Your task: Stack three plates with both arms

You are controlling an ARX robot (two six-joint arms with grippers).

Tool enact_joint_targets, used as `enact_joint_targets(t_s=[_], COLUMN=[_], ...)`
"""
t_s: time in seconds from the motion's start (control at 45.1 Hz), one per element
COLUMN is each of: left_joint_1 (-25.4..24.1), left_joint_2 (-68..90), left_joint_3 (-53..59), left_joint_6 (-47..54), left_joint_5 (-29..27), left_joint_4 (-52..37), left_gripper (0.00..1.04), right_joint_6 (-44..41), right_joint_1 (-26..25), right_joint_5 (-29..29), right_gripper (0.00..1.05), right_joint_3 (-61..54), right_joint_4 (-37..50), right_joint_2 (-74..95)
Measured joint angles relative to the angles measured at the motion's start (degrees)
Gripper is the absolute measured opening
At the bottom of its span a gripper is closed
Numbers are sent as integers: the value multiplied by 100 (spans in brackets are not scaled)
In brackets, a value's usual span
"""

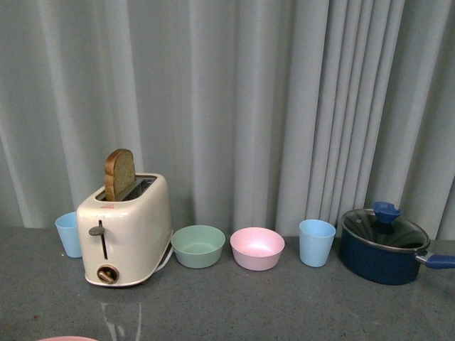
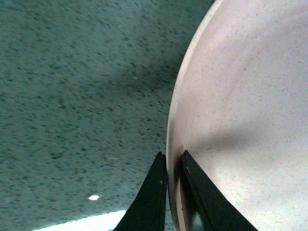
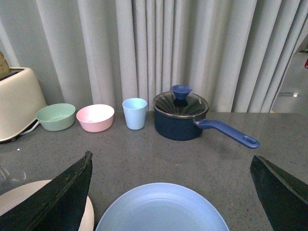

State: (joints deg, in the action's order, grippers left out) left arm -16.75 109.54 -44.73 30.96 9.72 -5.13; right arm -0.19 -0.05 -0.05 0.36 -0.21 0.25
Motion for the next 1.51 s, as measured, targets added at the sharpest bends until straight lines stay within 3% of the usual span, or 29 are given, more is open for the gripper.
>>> enact_joint_targets(t_s=[0.31, 0.797, 1.107, 1.506], left_joint_1=[-557, -168, 855, 2472], left_joint_2=[-538, -1220, -1880, -1775], left_joint_3=[-984, -1869, -1381, -1032], left_joint_6=[249, -251, -595, -1045], left_joint_5=[278, 1095, 1316, 765], left_joint_4=[1093, 2472, 2643, 2251], left_gripper=[4, 4, 4, 4], right_joint_6=[0, 0, 0, 0], right_joint_1=[0, 0, 0, 0], right_joint_5=[0, 2, 2, 0], right_gripper=[97, 97, 97, 97], right_joint_3=[0, 0, 0, 0], right_joint_4=[0, 0, 0, 0], right_joint_2=[0, 0, 0, 0])
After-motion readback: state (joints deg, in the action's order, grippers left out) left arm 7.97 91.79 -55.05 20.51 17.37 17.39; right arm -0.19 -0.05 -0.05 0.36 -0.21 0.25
